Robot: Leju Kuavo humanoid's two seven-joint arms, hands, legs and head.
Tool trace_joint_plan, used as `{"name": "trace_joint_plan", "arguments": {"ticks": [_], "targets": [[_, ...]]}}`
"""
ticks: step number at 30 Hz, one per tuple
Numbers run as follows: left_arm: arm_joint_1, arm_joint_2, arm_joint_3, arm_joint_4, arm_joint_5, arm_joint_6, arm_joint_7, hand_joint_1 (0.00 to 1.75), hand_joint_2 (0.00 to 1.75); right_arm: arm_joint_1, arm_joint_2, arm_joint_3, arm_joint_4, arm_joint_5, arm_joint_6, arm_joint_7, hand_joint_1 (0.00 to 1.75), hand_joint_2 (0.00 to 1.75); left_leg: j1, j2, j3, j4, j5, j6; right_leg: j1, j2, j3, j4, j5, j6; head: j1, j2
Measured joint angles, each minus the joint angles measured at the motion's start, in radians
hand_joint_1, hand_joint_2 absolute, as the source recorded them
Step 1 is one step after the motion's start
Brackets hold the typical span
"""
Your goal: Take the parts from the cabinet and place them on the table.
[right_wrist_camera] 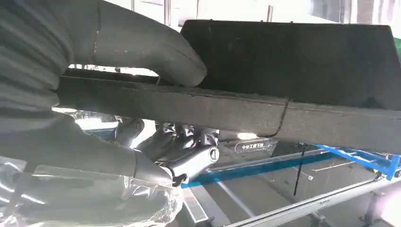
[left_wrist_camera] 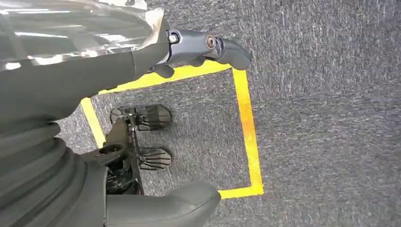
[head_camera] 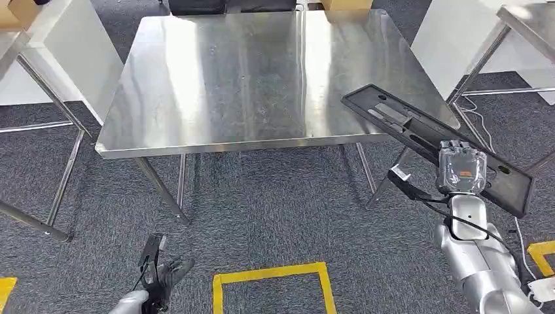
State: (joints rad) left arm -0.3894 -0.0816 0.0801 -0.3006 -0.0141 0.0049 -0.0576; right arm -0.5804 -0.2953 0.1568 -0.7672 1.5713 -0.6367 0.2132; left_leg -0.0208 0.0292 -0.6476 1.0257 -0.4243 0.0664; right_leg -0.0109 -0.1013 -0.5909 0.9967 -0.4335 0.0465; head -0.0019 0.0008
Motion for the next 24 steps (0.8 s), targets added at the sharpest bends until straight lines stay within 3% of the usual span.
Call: {"name": "trace_joint_plan", "arguments": {"ticks": [1,2,3,4,6,7,8,10,11,12,13,16,17,18,19,21,22,23,24], "targets": [[0.0,0.0,0.0,0.0,0.0,-0.002,0.0,0.0,1.75,0.001,0.0,0.0,-0.004,0.0,0.0,0.0,1.75,1.75,0.009,-0.005,0.022,-0.024,0.011,0.005,0.012,-0.001,0.002,-0.005,-0.003,0.003,0.0,0.0],[0.0,-0.003,0.0,0.0,0.0,-0.004,-0.002,0.0,1.75,0.0,-0.002,0.0,-0.006,0.0,0.0,0.0,1.75,1.75,0.015,-0.007,0.033,-0.039,0.015,0.007,0.001,0.035,-0.005,0.014,-0.012,0.002,0.004,0.0],[-0.006,-0.004,0.0,0.0,0.0,-0.005,-0.002,0.0,1.75,0.001,-0.005,-0.001,-0.006,0.0,0.0,0.0,1.75,1.75,0.021,-0.009,0.038,-0.044,0.02,0.013,0.0,0.07,-0.027,0.071,-0.037,-0.006,0.001,0.0],[-0.01,-0.005,0.0,0.0,0.0,-0.005,-0.002,0.0,1.75,0.005,-0.008,-0.002,-0.005,0.0,0.0,0.002,1.75,1.75,0.023,-0.014,0.039,-0.044,0.019,0.013,-0.003,0.088,-0.065,0.148,-0.066,-0.01,0.007,0.0],[-0.009,-0.009,0.0,0.0,0.0,-0.006,-0.002,0.0,1.75,0.015,-0.014,-0.004,-0.005,0.0,0.0,0.003,1.75,1.75,0.024,-0.025,0.04,-0.044,0.017,0.01,-0.009,0.099,-0.148,0.294,-0.111,-0.005,0.013,0.0],[-0.008,-0.01,0.0,0.001,0.0,-0.006,-0.001,0.0,1.75,0.022,-0.014,-0.004,-0.005,0.0,0.0,0.003,1.75,1.75,0.026,-0.032,0.041,-0.043,0.015,0.007,-0.015,0.099,-0.165,0.311,-0.107,0.003,0.013,0.0],[-0.007,-0.011,0.0,0.002,0.0,-0.006,-0.001,0.0,1.75,0.026,-0.015,-0.004,-0.005,0.0,0.0,0.003,1.75,1.75,0.03,-0.037,0.043,-0.041,0.012,0.001,-0.022,0.099,-0.152,0.273,-0.084,0.016,0.013,0.0],[-0.008,-0.013,0.0,0.002,0.0,-0.007,-0.001,0.0,1.75,0.029,-0.015,-0.005,-0.005,0.0,0.0,0.003,1.75,1.75,0.044,-0.047,0.048,-0.027,-0.001,-0.019,-0.04,0.098,-0.066,0.089,-0.001,0.052,0.013,0.0],[-0.009,-0.013,0.0,0.002,0.0,-0.007,-0.001,0.0,1.75,0.029,-0.015,-0.005,-0.005,0.0,0.0,0.003,1.75,1.75,0.043,-0.051,0.045,-0.013,-0.013,-0.035,-0.051,0.097,-0.033,0.01,0.02,0.066,0.014,0.0],[-0.009,-0.007,0.0,0.002,0.0,-0.007,-0.001,0.0,1.75,0.026,-0.013,-0.004,-0.004,0.0,0.0,0.003,1.75,1.75,0.039,-0.054,0.038,-0.006,-0.022,-0.048,-0.036,0.106,-0.025,0.021,0.008,0.056,0.025,0.0],[-0.008,-0.008,0.0,0.002,-0.002,-0.007,-0.001,0.0,1.75,0.028,-0.015,-0.005,-0.005,0.0,0.0,0.004,1.75,1.75,0.038,-0.056,0.038,-0.004,-0.025,-0.053,-0.037,0.108,-0.029,0.024,0.006,0.034,0.021,0.0],[-0.008,-0.008,0.0,0.004,-0.005,-0.01,0.0,0.0,1.75,0.036,-0.012,-0.004,-0.006,0.001,0.0,0.007,1.75,1.75,0.047,-0.057,0.042,-0.01,-0.031,-0.061,-0.038,0.108,-0.026,0.03,-0.003,0.007,0.015,0.0],[-0.009,-0.009,0.0,0.004,-0.005,-0.01,0.0,0.0,1.75,0.037,-0.012,-0.005,-0.008,0.0,0.0,0.008,1.75,1.75,0.048,-0.047,0.041,0.005,-0.037,-0.064,-0.037,0.109,-0.02,0.028,-0.007,0.001,0.013,0.0],[-0.011,-0.009,0.0,0.004,-0.005,-0.01,0.0,0.0,1.75,0.036,-0.013,-0.005,-0.009,0.001,0.0,0.008,1.75,1.75,0.047,-0.036,0.017,0.052,-0.056,-0.066,-0.035,0.109,-0.014,0.028,-0.012,-0.006,0.011,0.0],[-0.012,-0.01,0.0,0.004,-0.005,-0.01,0.0,0.0,1.75,0.036,-0.013,-0.005,-0.01,0.0,0.0,0.01,1.75,1.75,0.047,-0.033,-0.024,0.126,-0.085,-0.067,-0.032,0.109,-0.01,0.029,-0.016,-0.012,0.01,0.0],[-0.007,-0.01,0.0,0.005,-0.005,-0.01,0.0,0.0,1.75,0.04,-0.012,-0.004,-0.01,0.0,0.0,0.011,1.75,1.75,0.046,-0.032,-0.128,0.286,-0.13,-0.064,-0.021,0.109,0.002,0.029,-0.028,-0.028,0.009,0.0],[-0.005,-0.01,0.0,0.006,-0.005,-0.01,0.0,0.0,1.75,0.043,-0.012,-0.004,-0.01,0.0,0.0,0.011,1.75,1.75,0.045,-0.032,-0.158,0.316,-0.121,-0.06,-0.016,0.109,0.009,0.029,-0.034,-0.035,0.01,0.0],[-0.004,-0.01,0.0,0.006,-0.005,-0.01,0.0,0.0,1.75,0.045,-0.012,-0.004,-0.01,0.001,0.0,0.011,1.75,1.75,0.041,-0.032,-0.165,0.296,-0.086,-0.051,-0.01,0.109,0.019,0.028,-0.043,-0.035,0.01,0.0],[-0.004,-0.01,0.0,0.007,-0.005,-0.01,0.0,0.0,1.75,0.045,-0.011,-0.004,-0.01,0.001,0.0,0.011,1.75,1.75,0.035,-0.033,-0.147,0.232,-0.032,-0.037,-0.003,0.11,0.031,0.028,-0.051,-0.037,0.008,0.0]]}}
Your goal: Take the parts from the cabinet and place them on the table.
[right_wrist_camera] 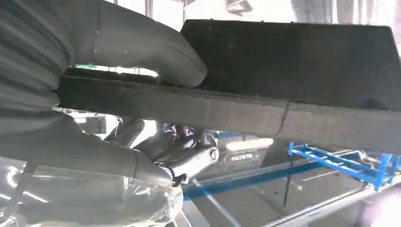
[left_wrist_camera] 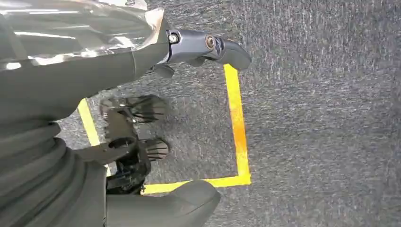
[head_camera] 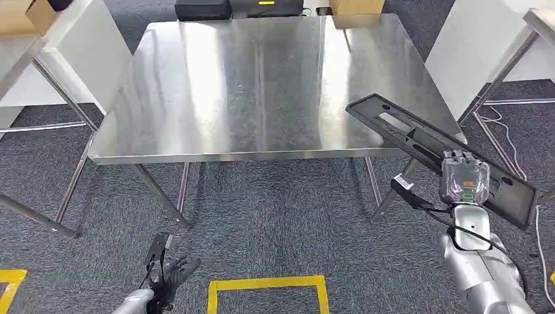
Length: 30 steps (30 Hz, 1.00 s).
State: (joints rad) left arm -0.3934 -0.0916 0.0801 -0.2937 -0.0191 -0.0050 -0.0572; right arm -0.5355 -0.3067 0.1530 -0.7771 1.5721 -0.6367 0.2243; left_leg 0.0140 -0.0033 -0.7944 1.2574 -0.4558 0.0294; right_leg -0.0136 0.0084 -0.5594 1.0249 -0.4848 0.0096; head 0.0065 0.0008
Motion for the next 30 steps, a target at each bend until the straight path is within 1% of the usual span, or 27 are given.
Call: {"name": "trace_joint_plan", "arguments": {"ticks": [1,2,3,4,5,6,7,8,9,10,11,12,13,14,15,16,18,19,20,21,22,24,25,26,28,29,30], "targets": [[-0.001,0.0,0.0,0.0,0.0,0.0,0.0,0.0,1.75,0.0,0.0,0.0,-0.001,0.0,0.0,0.0,1.75,1.75,-0.009,0.0,0.034,-0.092,0.062,0.019,0.005,0.0,0.014,-0.001,-0.01,-0.001,0.0,0.0],[-0.003,0.001,0.0,0.0,0.0,0.0,0.0,0.0,1.75,-0.001,0.001,0.0,-0.002,0.0,0.0,0.0,1.75,1.75,-0.024,-0.001,0.071,-0.187,0.118,0.046,0.008,0.0,0.027,-0.003,-0.02,-0.003,0.0,0.0],[-0.005,0.005,0.0,0.0,0.0,0.0,0.0,0.0,1.75,0.0,0.002,0.0,-0.001,0.0,0.0,0.001,1.75,1.75,-0.029,0.004,0.087,-0.201,0.098,0.066,0.007,-0.001,0.033,-0.007,-0.026,0.0,0.004,0.0],[-0.006,0.003,0.0,0.0,0.0,-0.001,0.0,0.0,1.75,-0.005,0.002,0.0,-0.002,0.0,0.0,0.002,1.75,1.75,-0.034,0.007,0.099,-0.225,0.09,0.067,0.016,0.0,0.034,-0.012,-0.03,0.006,0.013,0.0],[-0.008,0.003,0.0,0.0,-0.002,-0.001,0.001,0.0,1.75,-0.005,0.002,0.0,-0.002,-0.001,0.0,0.003,1.75,1.75,-0.038,0.004,0.103,-0.228,0.083,0.071,0.005,-0.001,0.038,-0.023,-0.031,0.012,0.007,0.0],[-0.008,0.003,0.0,0.0,-0.002,-0.001,0.001,0.0,1.75,0.002,0.002,0.0,-0.003,-0.001,0.0,0.006,1.75,1.75,-0.04,-0.001,0.111,-0.253,0.08,0.074,0.006,-0.002,0.048,-0.011,-0.021,0.018,0.005,0.0],[-0.009,0.003,0.0,0.0,-0.003,-0.001,0.002,0.0,1.75,0.005,0.003,0.0,-0.004,0.0,0.0,0.008,1.75,1.75,-0.042,0.002,0.132,-0.264,0.075,0.079,0.008,-0.002,0.055,-0.016,-0.01,0.034,0.005,0.0],[-0.008,0.0,0.0,-0.001,-0.003,-0.002,0.003,0.0,1.75,0.008,-0.002,0.0,-0.009,0.001,0.0,0.008,1.75,1.75,-0.032,-0.002,0.164,-0.289,0.081,0.076,0.01,-0.004,0.046,-0.006,-0.022,0.033,0.006,0.0],[-0.01,-0.001,0.0,-0.001,-0.004,-0.003,0.004,0.0,1.75,0.007,-0.002,0.0,-0.009,0.001,0.0,0.009,1.75,1.75,-0.034,-0.003,0.181,-0.296,0.078,0.074,0.006,-0.007,0.038,0.034,-0.02,0.033,0.003,0.0],[-0.014,0.0,0.001,-0.001,-0.004,-0.003,0.005,0.0,1.75,0.004,-0.003,0.0,-0.01,0.0,0.0,0.009,1.75,1.75,-0.031,-0.004,0.19,-0.297,0.072,0.075,0.004,-0.006,-0.003,0.106,-0.031,0.029,0.0,0.0],[-0.014,-0.001,0.001,-0.001,-0.005,-0.003,0.006,0.0,1.75,0.003,-0.006,-0.001,-0.009,-0.001,0.0,0.009,1.75,1.75,-0.029,-0.006,0.195,-0.297,0.064,0.071,0.001,-0.006,-0.052,0.174,-0.044,0.034,0.003,0.0],[-0.011,-0.003,0.001,-0.001,-0.005,-0.003,0.008,0.0,1.75,0.004,-0.008,-0.001,-0.009,-0.001,0.0,0.009,1.75,1.75,-0.028,-0.008,0.202,-0.297,0.055,0.067,0.0,-0.006,-0.102,0.235,-0.075,0.031,0.003,0.0],[-0.007,-0.005,0.001,0.0,-0.005,-0.003,0.009,0.0,1.75,0.007,-0.008,-0.001,-0.009,-0.001,0.0,0.009,1.75,1.75,-0.027,-0.009,0.21,-0.297,0.047,0.062,-0.003,-0.006,-0.135,0.264,-0.098,0.035,0.002,0.0],[-0.003,-0.008,0.001,0.0,-0.005,-0.003,0.009,0.0,1.75,0.011,-0.01,-0.001,-0.009,-0.001,0.0,0.008,1.75,1.75,-0.024,-0.012,0.222,-0.296,0.036,0.055,-0.008,-0.007,-0.158,0.259,-0.103,0.048,0.002,0.0],[-0.001,-0.008,0.001,0.001,-0.006,-0.003,0.009,0.0,1.75,0.014,-0.011,-0.001,-0.009,-0.001,0.0,0.007,1.75,1.75,-0.019,-0.014,0.234,-0.295,0.025,0.048,-0.015,-0.007,-0.158,0.215,-0.082,0.061,0.002,0.0],[-0.001,-0.01,0.001,0.002,-0.006,-0.003,0.009,0.0,1.75,0.015,-0.013,-0.002,-0.009,-0.001,0.0,0.005,1.75,1.75,-0.014,-0.016,0.248,-0.293,0.012,0.041,-0.021,-0.008,-0.142,0.141,-0.037,0.081,0.003,0.0],[-0.001,-0.01,0.001,0.002,-0.01,-0.002,0.01,0.0,1.75,0.019,-0.016,-0.008,-0.009,-0.001,0.0,-0.002,1.75,1.75,-0.008,-0.017,0.263,-0.278,-0.019,0.022,-0.038,-0.015,-0.104,-0.029,0.098,0.127,0.005,0.0],[0.0,-0.009,0.001,0.002,-0.011,0.0,0.012,0.0,1.75,0.021,-0.015,-0.008,-0.008,-0.001,0.0,-0.002,1.75,1.75,-0.008,-0.017,0.274,-0.264,-0.034,0.014,-0.025,-0.026,-0.11,-0.031,0.102,0.108,0.01,0.0],[-0.001,-0.009,0.002,0.003,-0.012,0.001,0.013,0.0,1.75,0.021,-0.014,-0.008,-0.007,-0.001,0.0,-0.004,1.75,1.75,-0.014,-0.017,0.262,-0.263,-0.036,0.01,-0.019,-0.022,-0.092,-0.023,0.1,0.074,0.014,0.0],[0.0,-0.009,0.002,0.003,-0.013,0.003,0.015,0.0,1.75,0.026,-0.015,-0.01,-0.008,-0.001,0.0,-0.005,1.75,1.75,-0.012,-0.016,0.26,-0.258,-0.041,0.003,-0.019,-0.018,-0.1,-0.014,0.105,0.059,0.003,0.0],[-0.002,-0.009,0.001,0.004,-0.013,0.003,0.018,0.0,1.75,0.028,-0.015,-0.01,-0.008,-0.001,0.0,-0.005,1.75,1.75,-0.012,-0.014,0.262,-0.257,-0.048,-0.002,-0.019,-0.02,-0.106,-0.008,0.096,0.048,0.008,0.0],[-0.007,-0.008,0.001,0.004,-0.015,0.005,0.024,0.0,1.75,0.024,-0.015,-0.011,-0.009,-0.001,0.0,-0.005,1.75,1.75,-0.006,-0.01,0.246,-0.228,-0.057,-0.011,-0.025,-0.013,-0.1,-0.003,0.088,0.035,0.006,0.0],[-0.012,-0.009,0.001,0.004,-0.015,0.005,0.026,0.0,1.75,0.019,-0.015,-0.014,-0.009,-0.001,0.0,-0.005,1.75,1.75,-0.003,-0.004,0.213,-0.175,-0.059,-0.015,-0.024,-0.012,-0.098,-0.002,0.082,0.025,0.004,0.0],[-0.013,-0.009,0.001,0.004,-0.016,0.006,0.029,0.0,1.75,0.016,-0.014,-0.015,-0.009,-0.001,0.0,-0.005,1.75,1.75,-0.003,-0.001,0.176,-0.12,-0.073,-0.019,-0.021,-0.012,-0.096,-0.001,0.078,0.02,0.004,0.0],[-0.009,-0.009,0.001,0.007,-0.017,0.01,0.033,0.0,1.75,0.016,-0.011,-0.014,-0.008,-0.001,0.0,-0.005,1.75,1.75,-0.002,0.001,0.09,-0.01,-0.128,-0.026,-0.013,-0.01,-0.087,-0.001,0.068,0.007,0.004,0.0],[-0.006,-0.009,0.001,0.008,-0.018,0.011,0.033,0.0,1.75,0.018,-0.01,-0.014,-0.005,-0.001,0.0,-0.005,1.75,1.75,-0.002,0.001,0.065,0.01,-0.131,-0.025,-0.008,-0.008,-0.081,0.0,0.063,0.0,0.005,0.0],[-0.003,-0.009,0.001,0.01,-0.018,0.015,0.034,0.0,1.75,0.019,-0.008,-0.013,0.0,-0.001,0.0,-0.005,1.75,1.75,-0.003,0.001,0.058,-0.014,-0.099,-0.02,-0.003,-0.006,-0.074,0.002,0.055,0.002,0.005,0.0]]}}
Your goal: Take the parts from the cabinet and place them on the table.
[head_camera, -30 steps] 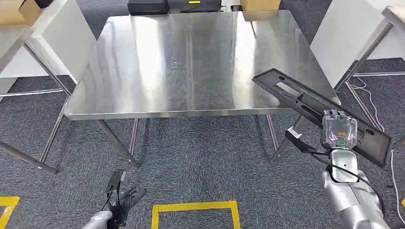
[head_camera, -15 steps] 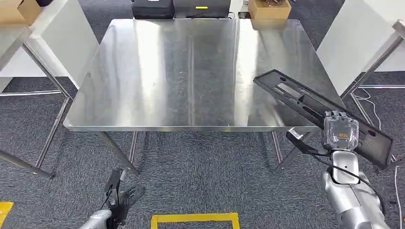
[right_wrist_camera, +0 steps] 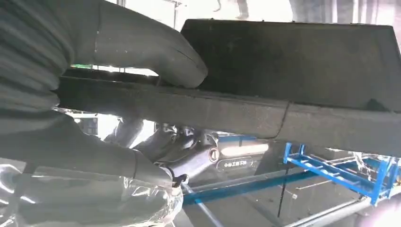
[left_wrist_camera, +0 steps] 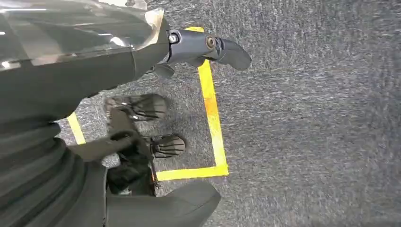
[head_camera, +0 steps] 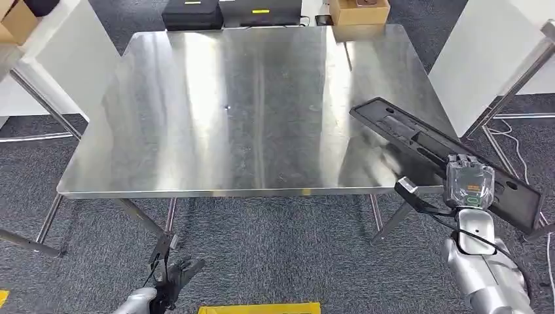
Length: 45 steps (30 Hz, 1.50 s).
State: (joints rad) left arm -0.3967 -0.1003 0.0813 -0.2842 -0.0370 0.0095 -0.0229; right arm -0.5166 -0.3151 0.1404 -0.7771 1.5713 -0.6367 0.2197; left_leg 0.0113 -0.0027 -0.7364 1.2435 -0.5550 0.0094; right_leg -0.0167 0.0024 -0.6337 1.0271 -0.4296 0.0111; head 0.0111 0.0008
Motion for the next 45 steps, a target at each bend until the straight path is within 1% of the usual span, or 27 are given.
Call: {"name": "trace_joint_plan", "arguments": {"ticks": [2,3,4,6,8,9,10,12,14,15,16,18,19,21,22,24,26,28,30,31,34,35,38,40,41,43,45], "targets": [[-0.001,0.0,0.0,0.001,-0.003,0.002,0.003,0.0,1.75,-0.004,0.003,0.002,0.008,0.0,0.0,0.0,1.75,1.75,-0.004,0.0,0.05,-0.161,0.133,0.02,0.008,0.002,0.015,0.005,-0.015,-0.004,-0.001,0.0],[-0.004,0.001,0.0,0.001,-0.003,0.002,0.005,0.0,1.75,-0.01,0.006,0.003,0.013,0.0,0.0,0.0,1.75,1.75,-0.008,0.0,0.073,-0.211,0.148,0.029,0.009,0.003,0.024,0.003,-0.019,-0.003,0.004,0.0],[-0.007,0.002,0.0,0.001,-0.003,0.002,0.006,0.0,1.75,-0.024,0.008,0.004,0.019,0.0,0.0,0.0,1.75,1.75,-0.014,0.005,0.072,-0.212,0.161,0.039,-0.004,0.003,0.027,-0.016,-0.015,0.0,0.008,0.0],[-0.012,0.002,0.0,0.001,-0.003,0.003,0.007,0.0,1.75,-0.062,0.013,0.008,0.044,0.0,0.0,0.0,1.75,1.75,-0.033,-0.003,0.088,-0.245,0.156,0.049,-0.012,0.003,0.027,-0.022,-0.009,0.012,-0.002,0.0],[-0.016,0.003,0.002,0.001,-0.003,0.007,0.008,0.0,1.75,-0.081,0.022,0.011,0.064,0.0,0.0,0.0,1.75,1.75,-0.039,-0.006,0.097,-0.257,0.162,0.063,-0.012,0.001,0.035,-0.034,-0.005,0.02,-0.006,0.0],[-0.017,0.001,0.002,0.0,-0.003,0.006,0.009,0.0,1.75,-0.092,0.023,0.014,0.071,0.002,0.0,0.0,1.75,1.75,-0.019,-0.005,0.121,-0.292,0.176,0.068,-0.003,-0.001,0.029,-0.031,-0.014,0.023,-0.003,0.0],[-0.019,0.002,0.002,0.0,-0.003,0.006,0.007,0.0,1.75,-0.114,0.029,0.017,0.095,0.002,0.0,0.0,1.75,1.75,-0.025,-0.006,0.134,-0.309,0.18,0.064,-0.007,-0.003,0.025,-0.009,-0.021,0.024,-0.001,0.0],[-0.024,0.001,0.003,0.0,-0.002,0.002,0.007,0.0,1.75,-0.172,0.036,0.022,0.154,0.0,0.0,0.006,1.75,1.75,-0.021,-0.003,0.139,-0.309,0.181,0.066,-0.01,-0.002,-0.047,0.13,-0.071,0.021,0.002,0.0],[-0.022,-0.002,0.003,0.002,-0.002,0.0,0.007,0.0,1.75,-0.206,0.044,0.038,0.206,0.0,0.0,0.012,1.75,1.75,-0.017,-0.004,0.141,-0.308,0.176,0.064,-0.014,-0.002,-0.12,0.25,-0.098,0.029,0.002,0.0],[-0.021,-0.002,0.003,0.002,-0.002,0.0,0.007,0.0,1.75,-0.216,0.048,0.044,0.222,0.0,0.0,0.015,1.75,1.75,-0.012,-0.006,0.141,-0.304,0.174,0.06,-0.017,-0.002,-0.13,0.255,-0.09,0.037,0.002,0.0],[-0.019,-0.002,0.003,0.002,-0.002,-0.001,0.007,0.0,1.75,-0.235,0.057,0.055,0.242,0.0,0.0,0.016,1.75,1.75,-0.006,-0.007,0.141,-0.296,0.168,0.052,-0.023,-0.003,-0.114,0.207,-0.059,0.053,0.002,0.0],[-0.02,0.0,0.005,0.002,-0.001,-0.001,0.007,0.0,1.75,-0.298,0.082,0.089,0.293,0.002,0.0,0.022,1.75,1.75,0.004,-0.004,0.132,-0.261,0.146,0.028,-0.042,-0.006,-0.038,0.037,0.019,0.091,0.002,0.0],[-0.022,0.002,0.006,0.002,-0.001,-0.001,0.007,0.0,1.75,-0.323,0.092,0.104,0.315,0.002,0.0,0.024,1.75,1.75,0.0,-0.001,0.118,-0.235,0.132,0.015,-0.049,-0.01,-0.026,0.001,0.019,0.098,0.004,0.0],[-0.022,0.003,0.006,0.002,-0.001,-0.002,0.007,0.0,1.75,-0.353,0.106,0.119,0.337,0.001,0.0,0.03,1.75,1.75,-0.001,-0.006,0.105,-0.218,0.12,0.006,-0.038,0.002,-0.021,0.017,0.011,0.061,0.001,0.0],[-0.02,0.003,0.007,0.002,0.0,-0.002,0.008,0.0,1.75,-0.361,0.115,0.125,0.347,0.0,0.0,0.032,1.75,1.75,0.002,-0.005,0.108,-0.219,0.12,0.004,-0.031,0.002,-0.023,0.017,0.01,0.053,-0.001,0.0],[-0.018,0.004,0.008,0.002,0.0,-0.002,0.008,0.0,1.75,-0.379,0.128,0.14,0.364,0.001,0.0,0.032,1.75,1.75,0.009,-0.005,0.104,-0.214,0.116,-0.002,-0.036,0.001,-0.022,0.018,0.012,0.035,0.0,0.0],[-0.02,0.004,0.009,0.002,0.0,-0.002,0.008,0.0,1.75,-0.402,0.145,0.156,0.377,0.001,0.0,0.035,1.75,1.75,0.009,0.0,0.07,-0.137,0.065,-0.008,-0.034,0.003,-0.022,0.018,0.011,0.028,-0.003,0.0],[-0.018,0.003,0.009,0.003,0.0,-0.002,0.008,0.0,1.75,-0.424,0.168,0.181,0.393,0.0,0.003,0.038,1.75,1.75,0.01,0.0,-0.009,0.021,-0.003,-0.011,-0.028,0.005,-0.022,0.018,0.009,0.025,-0.003,0.0],[-0.017,0.002,0.009,0.003,0.0,-0.003,0.008,0.0,1.75,-0.435,0.19,0.204,0.407,0.0,0.006,0.039,1.75,1.75,0.009,0.0,-0.053,0.085,-0.006,-0.006,-0.021,0.009,-0.021,0.018,0.008,0.023,-0.004,0.0],[-0.017,0.0,0.009,0.003,0.0,-0.004,0.008,0.0,1.75,-0.439,0.203,0.216,0.412,0.0,0.006,0.039,1.75,1.75,0.008,0.0,-0.042,0.047,0.027,0.002,-0.017,0.011,-0.019,0.018,0.007,0.021,-0.003,0.0],[-0.021,-0.001,0.009,0.003,0.0,-0.006,0.007,0.0,1.75,-0.458,0.232,0.242,0.422,0.002,0.008,0.037,1.75,1.75,-0.01,-0.001,0.068,-0.187,0.143,0.047,-0.014,0.012,-0.01,0.015,0.003,0.017,-0.004,0.0],[-0.023,-0.002,0.01,0.003,0.0,-0.006,0.007,0.0,1.75,-0.466,0.238,0.247,0.425,0.001,0.008,0.037,1.75,1.75,-0.012,0.006,0.077,-0.195,0.131,0.049,-0.002,0.012,-0.011,0.015,0.003,0.018,-0.002,0.0],[-0.023,-0.003,0.01,0.003,0.0,-0.007,0.007,0.0,1.75,-0.473,0.248,0.26,0.435,0.0,0.009,0.032,1.75,1.75,-0.024,0.005,0.077,-0.203,0.134,0.05,-0.008,0.006,-0.006,0.005,0.003,0.025,-0.005,0.0],[-0.025,-0.009,0.01,0.003,0.0,-0.008,0.006,0.0,1.75,-0.476,0.252,0.266,0.438,0.0,0.01,0.024,1.75,1.75,-0.013,0.007,0.1,-0.238,0.151,0.049,-0.001,0.0,-0.015,0.018,-0.007,0.031,-0.003,0.0],[-0.028,-0.009,0.01,0.003,-0.002,-0.008,0.006,0.0,1.75,-0.482,0.257,0.269,0.441,0.0,0.011,0.021,1.75,1.75,-0.013,0.007,0.102,-0.243,0.153,0.054,0.001,0.0,-0.033,0.062,-0.033,0.024,-0.002,0.0],[-0.031,-0.015,0.01,0.003,-0.006,-0.008,0.006,0.0,1.75,-0.486,0.267,0.279,0.446,0.0,0.015,0.021,1.75,1.75,-0.015,0.006,0.103,-0.243,0.153,0.057,0.0,0.0,-0.111,0.222,-0.094,0.013,-0.002,0.0],[-0.03,-0.021,0.01,0.003,-0.013,-0.009,0.007,0.0,1.75,-0.483,0.277,0.29,0.454,0.0,0.016,0.017,1.75,1.75,-0.015,0.002,0.103,-0.242,0.152,0.058,0.001,0.0,-0.158,0.309,-0.109,0.021,0.0,0.0]]}}
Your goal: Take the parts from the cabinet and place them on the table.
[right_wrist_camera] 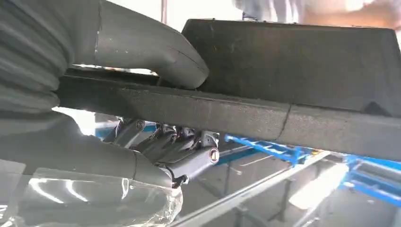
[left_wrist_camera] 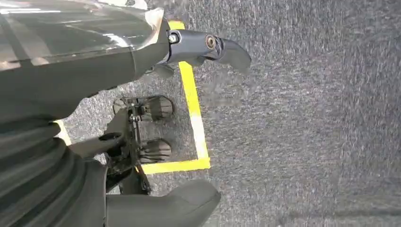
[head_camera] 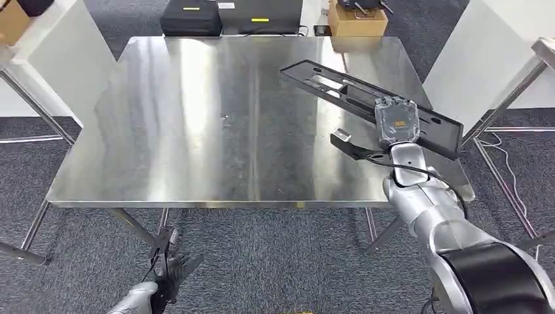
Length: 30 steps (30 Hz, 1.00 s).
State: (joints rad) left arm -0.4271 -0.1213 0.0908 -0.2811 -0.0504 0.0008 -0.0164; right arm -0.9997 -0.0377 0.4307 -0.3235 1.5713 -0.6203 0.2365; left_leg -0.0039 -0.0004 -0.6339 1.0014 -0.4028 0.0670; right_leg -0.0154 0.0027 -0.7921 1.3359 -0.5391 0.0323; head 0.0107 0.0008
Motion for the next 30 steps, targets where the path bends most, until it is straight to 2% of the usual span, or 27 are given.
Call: {"name": "trace_joint_plan", "arguments": {"ticks": [1,3,4,5,6,8,9,10,11,12,13,14,15,16,17,19,20,21,22,24,25,26,27,28,30], "targets": [[0.0,-0.005,0.0,0.0,-0.002,0.0,0.0,0.0,1.75,0.0,0.006,0.003,0.003,0.0,0.0,-0.004,1.75,1.75,0.0,-0.002,0.0,0.001,-0.001,-0.001,-0.001,0.0,0.009,-0.026,0.017,0.008,-0.001,0.0],[-0.002,-0.009,0.0,0.0,-0.003,0.002,0.0,0.0,1.75,-0.001,0.022,0.011,0.005,0.0,0.0,-0.006,1.75,1.75,0.0,-0.005,0.0,0.008,-0.006,-0.006,-0.001,-0.001,0.089,-0.198,0.091,0.027,0.0,0.0],[-0.003,-0.011,0.0,0.0,-0.005,0.004,0.0,0.0,1.75,-0.002,0.029,0.014,0.005,0.0,0.0,-0.008,1.75,1.75,0.0,-0.006,-0.001,0.014,-0.011,-0.01,-0.002,-0.003,0.129,-0.281,0.12,0.031,0.0,0.0],[-0.004,-0.013,-0.001,0.0,-0.006,0.007,0.0,0.0,1.75,-0.003,0.037,0.019,0.006,0.0,0.0,-0.011,1.75,1.75,-0.011,-0.007,-0.008,0.027,-0.019,-0.017,0.001,-0.004,0.151,-0.311,0.12,0.023,0.0,0.0],[-0.003,-0.014,-0.001,0.0,-0.006,0.008,0.0,0.0,1.75,-0.001,0.044,0.021,0.006,0.0,0.0,-0.014,1.75,1.75,-0.008,-0.007,-0.009,0.026,-0.02,-0.02,-0.001,-0.003,0.148,-0.311,0.122,0.014,-0.004,0.0],[-0.004,-0.017,-0.001,0.0,-0.008,0.008,0.0,0.0,1.75,0.0,0.054,0.024,0.008,0.0,0.0,-0.017,1.75,1.75,-0.003,-0.006,-0.009,0.024,-0.018,-0.025,0.004,-0.002,0.147,-0.31,0.123,0.007,-0.003,0.0],[-0.004,-0.017,-0.001,0.0,-0.008,0.009,0.0,0.0,1.75,-0.001,0.058,0.025,0.008,0.0,0.0,-0.017,1.75,1.75,-0.003,-0.007,-0.009,0.025,-0.02,-0.03,-0.001,-0.002,0.149,-0.315,0.126,0.001,-0.003,0.0],[-0.004,-0.015,-0.001,0.0,-0.01,0.01,0.0,0.0,1.75,-0.002,0.064,0.025,0.008,0.0,0.0,-0.017,1.75,1.75,0.0,-0.007,-0.014,0.035,-0.031,-0.038,-0.012,-0.002,0.155,-0.318,0.128,-0.004,-0.002,0.0],[-0.005,-0.015,-0.001,0.0,-0.01,0.011,0.0,0.0,1.75,-0.003,0.067,0.025,0.008,0.0,0.0,-0.017,1.75,1.75,0.0,-0.006,-0.029,0.073,-0.059,-0.047,-0.015,-0.002,0.157,-0.318,0.126,-0.009,-0.008,0.0],[-0.005,-0.016,-0.001,0.0,-0.01,0.012,0.0,0.0,1.75,-0.003,0.073,0.025,0.008,0.0,0.0,-0.016,0.0,0.0,0.006,-0.005,-0.06,0.142,-0.095,-0.055,-0.016,-0.002,0.158,-0.318,0.126,-0.016,-0.009,0.0],[-0.004,-0.015,-0.001,0.001,-0.01,0.013,0.0,0.0,1.75,-0.003,0.08,0.026,0.008,0.0,0.0,-0.016,0.0,0.0,0.012,-0.004,-0.1,0.222,-0.13,-0.062,-0.016,-0.001,0.157,-0.318,0.125,-0.017,-0.009,0.0],[-0.004,-0.014,-0.001,0.002,-0.011,0.013,0.0,0.0,1.75,-0.002,0.087,0.026,0.009,0.0,0.001,-0.016,0.0,0.0,0.017,-0.004,-0.135,0.29,-0.154,-0.067,-0.017,-0.001,0.157,-0.318,0.126,-0.019,-0.01,0.0],[-0.003,-0.014,-0.001,0.003,-0.015,0.014,0.001,0.0,1.75,-0.001,0.089,0.026,0.01,0.0,0.003,-0.016,0.0,0.0,0.021,-0.003,-0.156,0.325,-0.156,-0.071,-0.017,0.0,0.157,-0.318,0.126,-0.019,-0.01,0.0],[-0.003,-0.013,-0.002,0.003,-0.017,0.017,0.003,0.0,1.75,0.0,0.093,0.026,0.011,0.0,0.004,-0.016,0.0,0.0,0.026,-0.002,-0.155,0.312,-0.137,-0.074,-0.019,0.0,0.158,-0.318,0.125,-0.019,-0.01,0.0],[-0.004,-0.011,-0.002,0.003,-0.016,0.027,0.003,0.0,1.75,0.0,0.1,0.026,0.011,0.0,0.006,-0.016,0.0,0.0,0.03,-0.002,-0.129,0.251,-0.095,-0.077,-0.021,0.002,0.159,-0.318,0.125,-0.018,-0.01,0.0],[-0.004,-0.01,-0.002,0.003,-0.013,0.034,0.003,0.0,1.75,-0.002,0.107,0.026,0.011,0.0,0.006,-0.016,0.0,0.0,0.036,-0.001,-0.042,0.078,-0.01,-0.08,-0.026,0.003,0.163,-0.318,0.122,-0.013,-0.011,0.0],[-0.005,-0.01,-0.002,0.003,-0.012,0.035,0.003,0.0,1.75,-0.003,0.111,0.026,0.011,0.0,0.007,-0.016,0.0,0.0,0.036,-0.002,-0.015,0.03,-0.017,-0.084,-0.021,0.003,0.162,-0.318,0.12,-0.006,-0.011,0.0],[-0.004,-0.01,-0.002,0.003,-0.012,0.037,0.003,0.0,1.75,-0.004,0.111,0.026,0.011,-0.001,0.008,-0.016,0.0,0.0,0.028,-0.008,-0.016,0.026,-0.017,-0.075,-0.015,0.004,0.158,-0.317,0.12,0.0,-0.012,0.0],[-0.003,-0.01,-0.002,0.003,-0.012,0.042,0.005,0.0,1.75,-0.005,0.116,0.026,0.011,-0.002,0.009,-0.016,0.0,0.0,0.025,-0.008,-0.018,0.029,-0.018,-0.07,-0.016,0.004,0.158,-0.319,0.122,0.006,-0.011,0.0],[-0.003,-0.01,-0.002,0.004,-0.011,0.043,0.006,0.0,1.75,-0.005,0.119,0.027,0.011,-0.002,0.011,-0.018,0.0,0.0,0.015,-0.009,-0.018,0.028,-0.017,-0.052,-0.015,0.004,0.165,-0.328,0.124,0.025,-0.011,0.0],[-0.002,-0.009,-0.002,0.003,-0.011,0.043,0.006,0.0,1.75,-0.004,0.12,0.026,0.01,-0.002,0.011,-0.018,0.0,0.0,0.022,-0.008,-0.006,0.013,-0.007,-0.038,-0.017,0.002,0.154,-0.326,0.121,0.032,-0.011,0.0],[-0.002,-0.007,-0.002,0.004,-0.01,0.042,0.006,0.0,1.75,-0.006,0.121,0.026,0.011,0.0,0.012,-0.021,0.0,0.0,0.01,-0.01,-0.007,0.01,-0.007,-0.045,-0.017,0.0,0.17,-0.33,0.131,0.02,-0.008,0.0],[-0.001,-0.007,-0.002,0.004,-0.008,0.042,0.006,0.0,1.75,-0.01,0.123,0.026,0.011,0.0,0.014,-0.022,0.0,0.0,0.008,-0.01,-0.007,0.013,-0.007,-0.044,-0.017,-0.002,0.173,-0.34,0.126,0.008,-0.008,0.0],[0.001,-0.006,-0.001,0.004,-0.005,0.042,0.007,0.0,1.75,-0.011,0.126,0.026,0.011,0.0,0.018,-0.023,0.0,0.0,0.007,-0.01,-0.008,0.012,-0.006,-0.041,-0.018,-0.002,0.174,-0.343,0.129,0.012,-0.01,0.0],[0.009,-0.006,-0.001,0.004,-0.003,0.042,0.006,0.0,1.75,-0.011,0.13,0.022,0.011,-0.011,0.027,-0.03,0.0,0.0,0.006,-0.011,-0.008,0.013,-0.006,-0.041,-0.019,-0.003,0.178,-0.351,0.132,0.009,-0.007,0.0]]}}
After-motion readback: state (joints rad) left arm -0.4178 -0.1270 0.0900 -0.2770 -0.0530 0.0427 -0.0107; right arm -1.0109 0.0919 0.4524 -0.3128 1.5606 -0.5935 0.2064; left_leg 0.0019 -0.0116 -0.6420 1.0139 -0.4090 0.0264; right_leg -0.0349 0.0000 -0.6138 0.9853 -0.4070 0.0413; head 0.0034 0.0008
